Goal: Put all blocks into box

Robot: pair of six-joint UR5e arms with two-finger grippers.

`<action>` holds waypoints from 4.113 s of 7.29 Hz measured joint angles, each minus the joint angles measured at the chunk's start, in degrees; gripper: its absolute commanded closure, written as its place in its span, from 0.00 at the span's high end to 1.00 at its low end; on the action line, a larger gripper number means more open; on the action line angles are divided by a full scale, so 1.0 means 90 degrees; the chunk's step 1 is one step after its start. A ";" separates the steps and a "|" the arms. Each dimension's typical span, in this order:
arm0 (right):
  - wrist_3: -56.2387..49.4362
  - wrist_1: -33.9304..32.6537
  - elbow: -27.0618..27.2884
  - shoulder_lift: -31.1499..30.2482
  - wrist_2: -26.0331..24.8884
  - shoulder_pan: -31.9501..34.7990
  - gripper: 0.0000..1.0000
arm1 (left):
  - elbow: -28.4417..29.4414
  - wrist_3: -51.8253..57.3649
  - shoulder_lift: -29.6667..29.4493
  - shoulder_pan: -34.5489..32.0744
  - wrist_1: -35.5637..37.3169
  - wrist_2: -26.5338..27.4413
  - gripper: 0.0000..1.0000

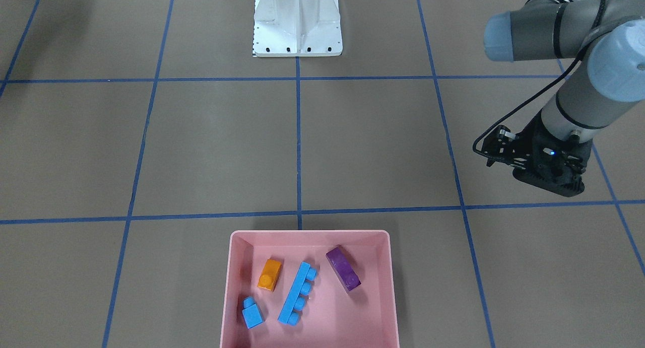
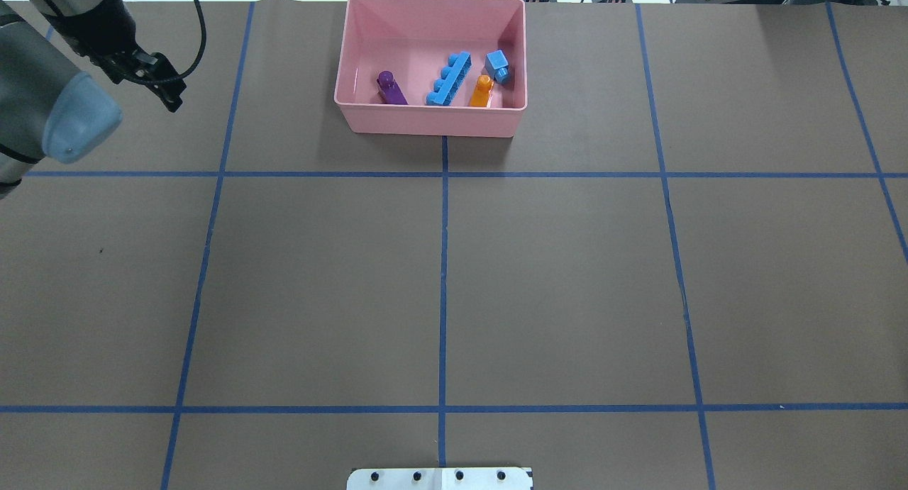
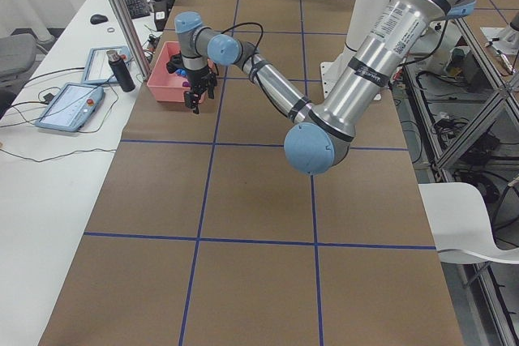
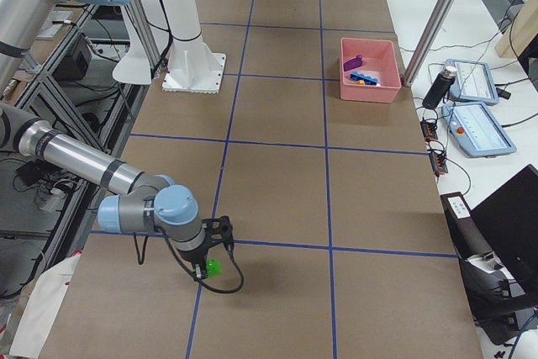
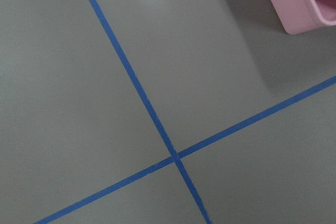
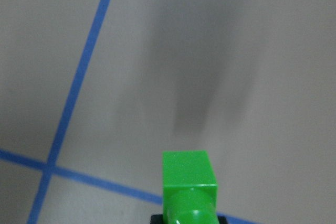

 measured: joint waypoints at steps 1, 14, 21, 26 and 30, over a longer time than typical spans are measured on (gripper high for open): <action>0.0045 -0.0996 0.0317 0.0706 0.0116 0.0035 0.00 | 0.0000 0.0060 0.0057 -0.0216 -0.0001 -0.0025 1.00; 0.6575 -0.3090 -0.3740 0.9791 0.0016 -0.3263 0.00 | -0.0111 0.2157 0.2747 -0.2589 -0.0757 -0.1340 1.00; 0.9236 0.0692 -0.8114 1.2240 -0.1629 -0.4688 0.99 | -0.0107 0.2163 0.2776 -0.2589 -0.0760 -0.1346 1.00; 0.9274 0.0521 -0.8181 1.2443 -0.1648 -0.4867 1.00 | -0.0119 0.2133 0.2845 -0.2590 -0.0745 -0.1337 1.00; 0.6601 -0.2299 -0.5507 1.0822 -0.0264 -0.3540 1.00 | -0.0069 0.2129 0.3131 -0.2599 -0.0733 -0.1276 1.00</action>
